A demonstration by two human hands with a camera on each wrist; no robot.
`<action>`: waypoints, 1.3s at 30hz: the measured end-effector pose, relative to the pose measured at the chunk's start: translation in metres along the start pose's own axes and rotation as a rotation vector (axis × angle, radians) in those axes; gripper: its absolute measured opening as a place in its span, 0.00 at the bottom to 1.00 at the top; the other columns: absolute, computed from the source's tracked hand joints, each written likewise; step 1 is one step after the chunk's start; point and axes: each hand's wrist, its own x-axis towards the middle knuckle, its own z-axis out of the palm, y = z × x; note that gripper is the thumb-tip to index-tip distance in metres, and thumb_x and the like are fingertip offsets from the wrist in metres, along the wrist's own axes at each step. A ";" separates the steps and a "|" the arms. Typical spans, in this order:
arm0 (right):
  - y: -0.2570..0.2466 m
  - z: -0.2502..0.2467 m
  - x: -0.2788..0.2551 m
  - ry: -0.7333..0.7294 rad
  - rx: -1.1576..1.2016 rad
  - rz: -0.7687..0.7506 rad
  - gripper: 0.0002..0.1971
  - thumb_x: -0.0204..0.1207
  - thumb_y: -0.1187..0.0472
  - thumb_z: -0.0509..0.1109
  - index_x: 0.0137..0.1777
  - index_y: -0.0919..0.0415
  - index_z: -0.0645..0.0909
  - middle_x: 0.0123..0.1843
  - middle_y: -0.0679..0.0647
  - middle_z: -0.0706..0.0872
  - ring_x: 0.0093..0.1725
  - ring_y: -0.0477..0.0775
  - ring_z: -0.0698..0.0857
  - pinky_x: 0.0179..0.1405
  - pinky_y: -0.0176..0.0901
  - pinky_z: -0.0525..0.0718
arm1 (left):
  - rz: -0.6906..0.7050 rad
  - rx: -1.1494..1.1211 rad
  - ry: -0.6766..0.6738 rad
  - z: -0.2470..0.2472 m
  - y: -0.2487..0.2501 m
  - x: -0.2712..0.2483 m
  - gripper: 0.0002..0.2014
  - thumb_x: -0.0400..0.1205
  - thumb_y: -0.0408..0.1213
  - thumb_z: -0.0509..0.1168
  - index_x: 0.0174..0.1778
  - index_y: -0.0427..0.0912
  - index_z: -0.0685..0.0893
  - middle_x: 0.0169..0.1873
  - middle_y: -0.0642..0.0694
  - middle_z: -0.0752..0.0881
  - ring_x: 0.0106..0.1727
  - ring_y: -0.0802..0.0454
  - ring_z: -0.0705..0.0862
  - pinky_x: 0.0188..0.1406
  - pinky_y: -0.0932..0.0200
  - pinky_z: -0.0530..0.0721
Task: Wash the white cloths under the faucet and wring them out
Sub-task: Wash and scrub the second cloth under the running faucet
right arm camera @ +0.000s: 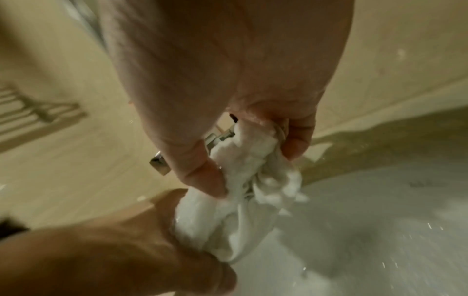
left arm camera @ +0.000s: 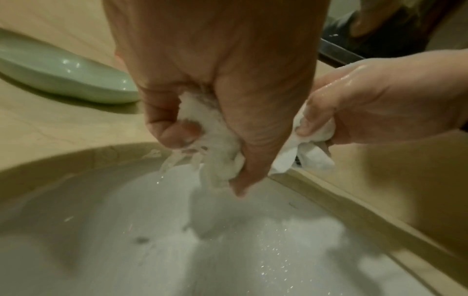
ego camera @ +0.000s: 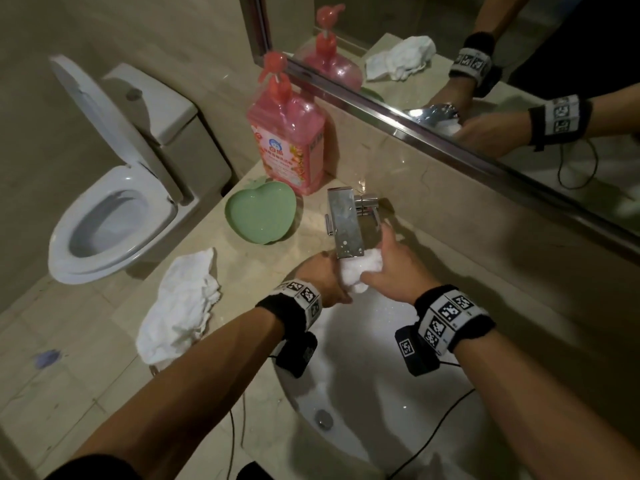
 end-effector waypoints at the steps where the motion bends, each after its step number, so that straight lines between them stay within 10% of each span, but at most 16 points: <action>1: 0.001 0.001 -0.005 -0.017 0.011 0.011 0.46 0.72 0.58 0.80 0.85 0.52 0.56 0.65 0.51 0.82 0.57 0.51 0.85 0.51 0.40 0.86 | 0.027 0.037 0.039 0.001 -0.001 -0.004 0.30 0.66 0.52 0.75 0.65 0.52 0.80 0.57 0.49 0.86 0.49 0.48 0.85 0.47 0.60 0.82; 3: 0.004 0.005 -0.017 -0.070 0.036 0.011 0.39 0.73 0.57 0.81 0.82 0.54 0.68 0.60 0.44 0.84 0.47 0.31 0.84 0.34 0.21 0.79 | 0.054 0.072 0.080 -0.002 -0.005 -0.014 0.26 0.70 0.49 0.72 0.66 0.50 0.80 0.59 0.45 0.85 0.52 0.45 0.87 0.45 0.60 0.82; 5: 0.012 0.015 -0.027 -0.161 0.169 0.038 0.32 0.72 0.61 0.83 0.76 0.58 0.78 0.53 0.42 0.86 0.45 0.27 0.85 0.39 0.21 0.82 | 0.089 0.120 0.072 -0.007 -0.011 -0.026 0.27 0.74 0.48 0.72 0.68 0.45 0.77 0.61 0.41 0.82 0.56 0.40 0.86 0.50 0.53 0.85; 9: 0.014 0.032 -0.038 -0.322 0.421 0.119 0.27 0.70 0.62 0.85 0.69 0.62 0.83 0.58 0.57 0.92 0.59 0.59 0.90 0.63 0.56 0.87 | 0.271 0.211 0.081 -0.026 -0.019 -0.053 0.22 0.75 0.36 0.70 0.65 0.46 0.73 0.56 0.41 0.83 0.50 0.39 0.85 0.44 0.51 0.82; 13: 0.004 0.045 -0.043 -0.402 0.573 0.135 0.35 0.60 0.57 0.90 0.67 0.60 0.81 0.59 0.57 0.92 0.60 0.60 0.90 0.63 0.59 0.87 | 0.455 0.244 0.121 -0.043 -0.015 -0.072 0.21 0.75 0.30 0.67 0.63 0.45 0.74 0.55 0.42 0.81 0.47 0.41 0.83 0.38 0.54 0.75; 18: -0.011 0.060 -0.049 -0.403 0.725 0.190 0.37 0.62 0.73 0.87 0.70 0.61 0.75 0.58 0.65 0.91 0.54 0.69 0.92 0.48 0.66 0.91 | 0.535 0.341 0.185 -0.054 -0.005 -0.081 0.18 0.77 0.33 0.67 0.62 0.43 0.75 0.51 0.40 0.81 0.46 0.43 0.81 0.36 0.54 0.71; 25: -0.022 0.066 -0.065 -0.200 0.340 0.138 0.29 0.47 0.48 0.90 0.49 0.50 0.84 0.41 0.45 0.91 0.39 0.47 0.89 0.24 0.36 0.80 | 0.429 0.547 0.138 -0.054 0.003 -0.079 0.14 0.80 0.38 0.66 0.60 0.39 0.78 0.50 0.38 0.83 0.41 0.37 0.86 0.31 0.52 0.70; 39: -0.007 0.105 -0.055 0.122 -0.667 -0.121 0.09 0.77 0.56 0.66 0.50 0.60 0.82 0.42 0.61 0.90 0.40 0.66 0.89 0.34 0.44 0.73 | 0.117 0.587 -0.208 0.007 -0.001 -0.052 0.10 0.78 0.41 0.64 0.52 0.43 0.86 0.51 0.43 0.89 0.51 0.43 0.89 0.43 0.57 0.83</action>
